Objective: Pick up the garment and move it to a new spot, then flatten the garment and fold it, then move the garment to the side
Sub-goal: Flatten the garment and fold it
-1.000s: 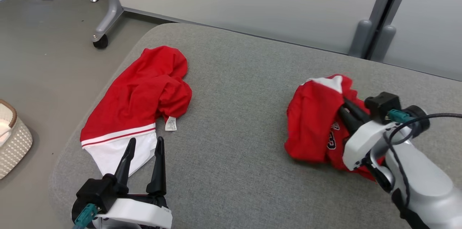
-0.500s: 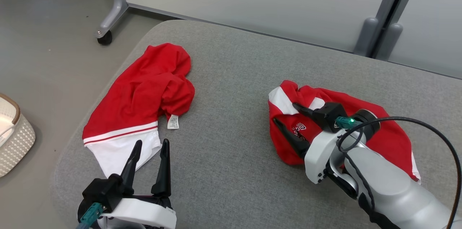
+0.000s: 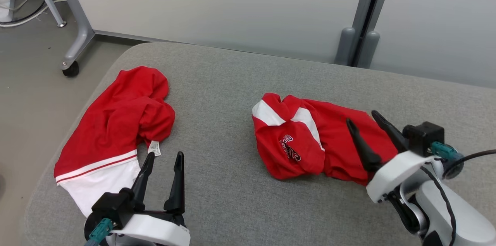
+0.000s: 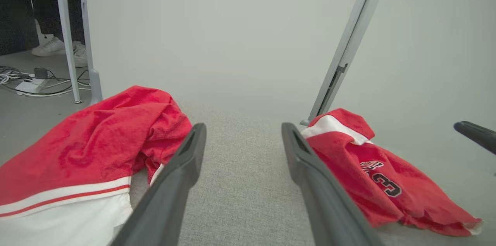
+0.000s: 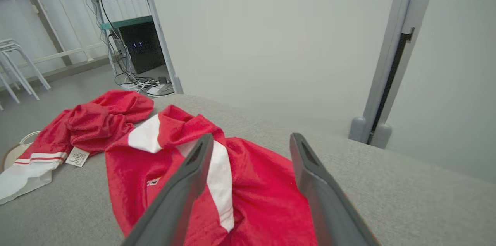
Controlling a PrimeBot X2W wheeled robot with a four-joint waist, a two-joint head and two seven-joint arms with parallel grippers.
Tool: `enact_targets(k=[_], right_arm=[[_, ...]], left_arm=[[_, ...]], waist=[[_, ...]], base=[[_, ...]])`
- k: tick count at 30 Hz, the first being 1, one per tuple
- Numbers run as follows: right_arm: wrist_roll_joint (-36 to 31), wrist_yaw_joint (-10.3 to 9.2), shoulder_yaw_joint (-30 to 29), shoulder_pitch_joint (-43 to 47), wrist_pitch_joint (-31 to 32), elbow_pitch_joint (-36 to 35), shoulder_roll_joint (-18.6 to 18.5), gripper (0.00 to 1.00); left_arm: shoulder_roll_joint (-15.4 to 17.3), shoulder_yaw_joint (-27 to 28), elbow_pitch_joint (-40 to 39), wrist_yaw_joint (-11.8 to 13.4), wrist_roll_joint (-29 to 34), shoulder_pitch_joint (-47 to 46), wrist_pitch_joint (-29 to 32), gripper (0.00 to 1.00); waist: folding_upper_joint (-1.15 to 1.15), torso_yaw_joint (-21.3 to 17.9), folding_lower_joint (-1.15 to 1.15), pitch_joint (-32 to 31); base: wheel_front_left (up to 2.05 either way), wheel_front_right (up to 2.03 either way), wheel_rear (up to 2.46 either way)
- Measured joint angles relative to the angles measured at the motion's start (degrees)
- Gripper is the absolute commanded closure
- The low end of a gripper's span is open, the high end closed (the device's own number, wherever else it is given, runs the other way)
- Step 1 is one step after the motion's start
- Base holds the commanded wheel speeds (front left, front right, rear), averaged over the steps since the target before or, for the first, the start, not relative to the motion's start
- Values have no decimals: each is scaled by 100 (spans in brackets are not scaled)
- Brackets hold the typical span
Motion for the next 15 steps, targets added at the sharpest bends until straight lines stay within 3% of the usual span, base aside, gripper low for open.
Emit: enact_targets(k=[3, 9, 15], right_arm=[[182, -1, -38, 249, -8, 103, -80, 0], [743, -1, 559, 186, 264, 354, -87, 0], [2286, -1, 517, 90, 1351, 739, 149, 0]], left_arm=[[-2, -81, 7, -21, -1, -16, 0, 0], [-3, -137, 36, -21, -52, -71, 0, 0], [-3, -179, 64, 25, -108, -87, 0, 0]], waist=[[0, -24, 0, -4], [0, 118, 0, 83], [0, 456, 0, 142]], base=[[0, 0, 0], [0, 0, 0], [0, 0, 0]])
